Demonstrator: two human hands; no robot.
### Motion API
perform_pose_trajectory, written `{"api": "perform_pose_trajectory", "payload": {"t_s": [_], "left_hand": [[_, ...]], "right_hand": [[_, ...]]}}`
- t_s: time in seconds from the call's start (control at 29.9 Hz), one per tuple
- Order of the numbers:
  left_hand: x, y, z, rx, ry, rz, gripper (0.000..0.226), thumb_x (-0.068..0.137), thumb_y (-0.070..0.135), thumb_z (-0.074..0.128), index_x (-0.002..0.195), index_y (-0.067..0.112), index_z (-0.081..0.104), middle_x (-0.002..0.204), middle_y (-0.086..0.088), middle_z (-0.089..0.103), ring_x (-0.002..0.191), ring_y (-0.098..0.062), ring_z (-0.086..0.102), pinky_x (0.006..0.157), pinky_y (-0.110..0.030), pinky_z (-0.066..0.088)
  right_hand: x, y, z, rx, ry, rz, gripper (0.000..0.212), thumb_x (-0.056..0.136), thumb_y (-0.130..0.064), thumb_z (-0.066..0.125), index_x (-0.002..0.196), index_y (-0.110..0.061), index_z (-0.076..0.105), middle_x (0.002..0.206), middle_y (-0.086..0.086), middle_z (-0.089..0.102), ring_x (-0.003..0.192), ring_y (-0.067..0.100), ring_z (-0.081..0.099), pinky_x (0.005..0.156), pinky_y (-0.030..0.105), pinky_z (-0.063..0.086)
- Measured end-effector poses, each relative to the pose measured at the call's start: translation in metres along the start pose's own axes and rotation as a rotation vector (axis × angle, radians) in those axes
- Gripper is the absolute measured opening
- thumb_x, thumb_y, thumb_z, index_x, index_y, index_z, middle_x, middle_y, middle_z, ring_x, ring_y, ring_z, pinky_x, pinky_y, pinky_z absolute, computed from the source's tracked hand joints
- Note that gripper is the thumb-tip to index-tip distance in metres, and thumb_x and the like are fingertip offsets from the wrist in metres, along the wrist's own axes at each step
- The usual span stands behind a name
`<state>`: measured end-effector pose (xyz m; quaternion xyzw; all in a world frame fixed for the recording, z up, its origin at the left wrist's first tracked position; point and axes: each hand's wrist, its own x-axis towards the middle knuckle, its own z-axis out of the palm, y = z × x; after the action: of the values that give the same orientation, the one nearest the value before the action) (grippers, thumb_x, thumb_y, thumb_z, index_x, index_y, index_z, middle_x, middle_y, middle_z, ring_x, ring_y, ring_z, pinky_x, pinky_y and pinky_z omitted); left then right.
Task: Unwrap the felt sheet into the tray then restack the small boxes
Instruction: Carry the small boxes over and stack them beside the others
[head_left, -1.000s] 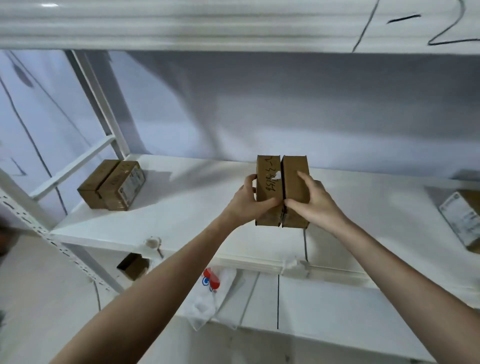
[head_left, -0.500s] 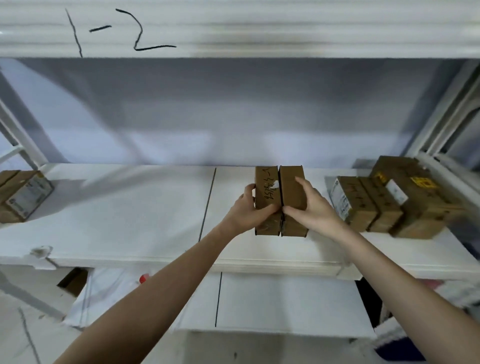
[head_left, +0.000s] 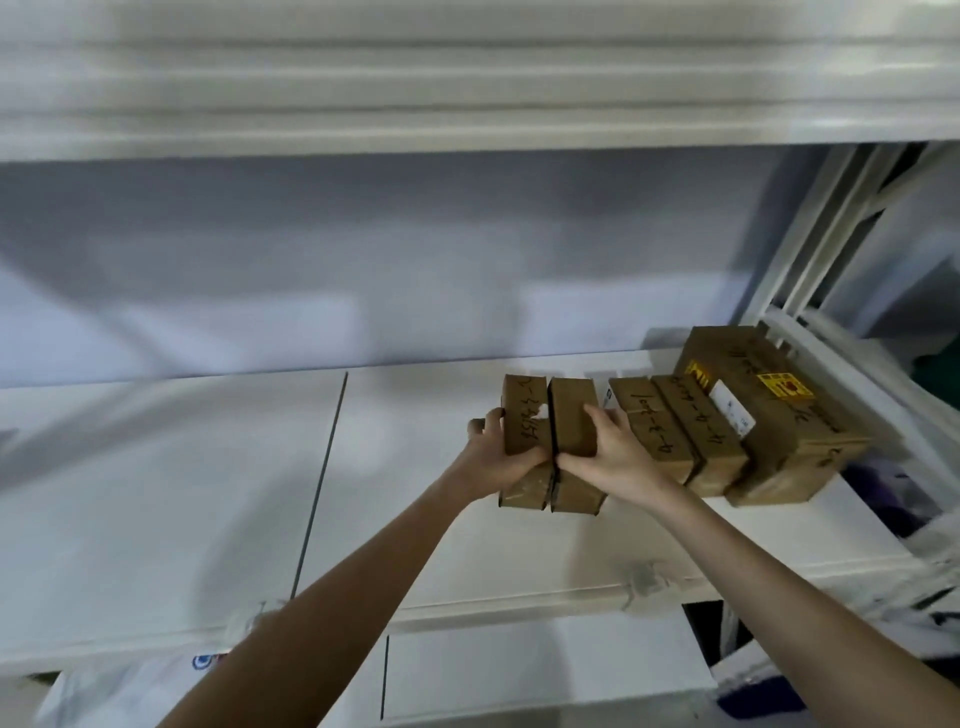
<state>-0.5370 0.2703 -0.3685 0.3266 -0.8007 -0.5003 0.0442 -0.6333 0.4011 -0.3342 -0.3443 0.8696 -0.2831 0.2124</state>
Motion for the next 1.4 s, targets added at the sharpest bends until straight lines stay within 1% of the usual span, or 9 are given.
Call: {"api": "perform_pose_trajectory", "payload": {"t_s": [0.1, 0.3, 0.4, 0.5, 0.63, 0.77, 0.97, 1.17, 1.4], "left_hand": [[0.012, 0.0, 0.006, 0.016, -0.018, -0.024, 0.077, 0.082, 0.04, 0.065, 0.143, 0.019, 0.025, 0.127, 0.0, 0.033, 0.129, -0.02, 0.039, 0.093, -0.028, 0.04], [0.024, 0.005, 0.02, 0.018, 0.013, -0.082, 0.075, 0.085, 0.039, 0.062, 0.144, 0.017, 0.023, 0.139, -0.008, 0.032, 0.124, -0.023, 0.045, 0.093, -0.029, 0.044], [0.026, 0.013, 0.026, 0.04, 0.048, -0.099, 0.073, 0.086, 0.041, 0.06, 0.146, 0.018, 0.024, 0.138, -0.009, 0.032, 0.123, -0.024, 0.045, 0.09, -0.026, 0.041], [0.024, 0.02, 0.037, 0.051, 0.084, -0.133, 0.069, 0.086, 0.042, 0.058, 0.144, 0.021, 0.027, 0.132, -0.008, 0.033, 0.12, -0.024, 0.048, 0.089, -0.026, 0.042], [0.02, 0.026, 0.045, 0.051, 0.132, -0.151, 0.06, 0.083, 0.04, 0.058, 0.135, 0.021, 0.037, 0.126, -0.006, 0.042, 0.12, -0.023, 0.048, 0.099, -0.035, 0.043], [0.012, 0.029, 0.045, 0.052, 0.14, -0.167, 0.087, 0.081, 0.046, 0.06, 0.149, 0.017, 0.013, 0.147, -0.005, 0.037, 0.135, -0.022, 0.038, 0.108, -0.035, 0.036], [-0.012, 0.035, 0.022, 0.249, 0.254, -0.099, 0.091, 0.085, 0.055, 0.056, 0.151, 0.023, 0.003, 0.161, 0.001, -0.008, 0.148, -0.026, 0.002, 0.118, -0.046, 0.016], [-0.05, 0.02, -0.034, 0.363, 0.49, -0.001, 0.084, 0.086, 0.05, 0.057, 0.151, 0.02, 0.012, 0.161, 0.002, -0.004, 0.148, -0.024, 0.004, 0.118, -0.046, 0.018], [-0.108, -0.016, -0.109, 0.504, 0.713, 0.071, 0.079, 0.086, 0.045, 0.06, 0.149, 0.018, 0.02, 0.161, -0.002, 0.007, 0.147, -0.024, 0.013, 0.116, -0.04, 0.022]], "right_hand": [[0.013, 0.011, -0.002, -0.04, -0.058, 0.018, 0.085, 0.084, -0.035, 0.062, 0.15, -0.012, 0.014, 0.154, 0.008, 0.015, 0.14, 0.026, 0.027, 0.111, 0.032, 0.028], [0.033, 0.027, -0.009, -0.199, -0.154, 0.016, 0.087, 0.085, -0.042, 0.06, 0.151, -0.014, 0.01, 0.159, 0.01, 0.004, 0.145, 0.031, 0.018, 0.115, 0.041, 0.027], [0.037, 0.029, -0.017, -0.409, -0.108, -0.074, 0.078, 0.085, -0.045, 0.056, 0.147, -0.009, 0.024, 0.156, 0.011, 0.013, 0.144, 0.034, 0.009, 0.115, 0.044, 0.021], [0.04, 0.031, -0.026, -0.555, -0.078, -0.205, 0.064, 0.084, -0.044, 0.056, 0.136, -0.008, 0.042, 0.149, 0.01, 0.027, 0.138, 0.032, 0.017, 0.11, 0.044, 0.028], [0.04, 0.036, -0.032, -0.614, -0.105, -0.267, 0.061, 0.085, -0.045, 0.051, 0.136, -0.011, 0.043, 0.142, 0.008, 0.039, 0.136, 0.029, 0.024, 0.107, 0.044, 0.031], [0.037, 0.036, -0.037, -0.535, -0.123, -0.283, 0.067, 0.088, -0.045, 0.047, 0.146, -0.018, 0.027, 0.144, 0.01, 0.038, 0.139, 0.032, 0.023, 0.11, 0.046, 0.028], [0.042, 0.018, -0.046, -0.442, -0.086, -0.333, 0.074, 0.088, -0.052, 0.047, 0.149, -0.022, 0.016, 0.151, 0.009, 0.028, 0.139, 0.034, 0.023, 0.108, 0.048, 0.031], [0.034, -0.037, -0.038, -0.369, -0.066, -0.423, 0.076, 0.089, -0.052, 0.047, 0.15, -0.023, 0.012, 0.158, 0.008, 0.014, 0.143, 0.034, 0.015, 0.109, 0.049, 0.028], [0.009, -0.124, -0.001, -0.247, -0.005, -0.597, 0.074, 0.088, -0.047, 0.053, 0.148, -0.022, 0.018, 0.155, 0.006, 0.022, 0.14, 0.029, 0.022, 0.109, 0.043, 0.027]]}}
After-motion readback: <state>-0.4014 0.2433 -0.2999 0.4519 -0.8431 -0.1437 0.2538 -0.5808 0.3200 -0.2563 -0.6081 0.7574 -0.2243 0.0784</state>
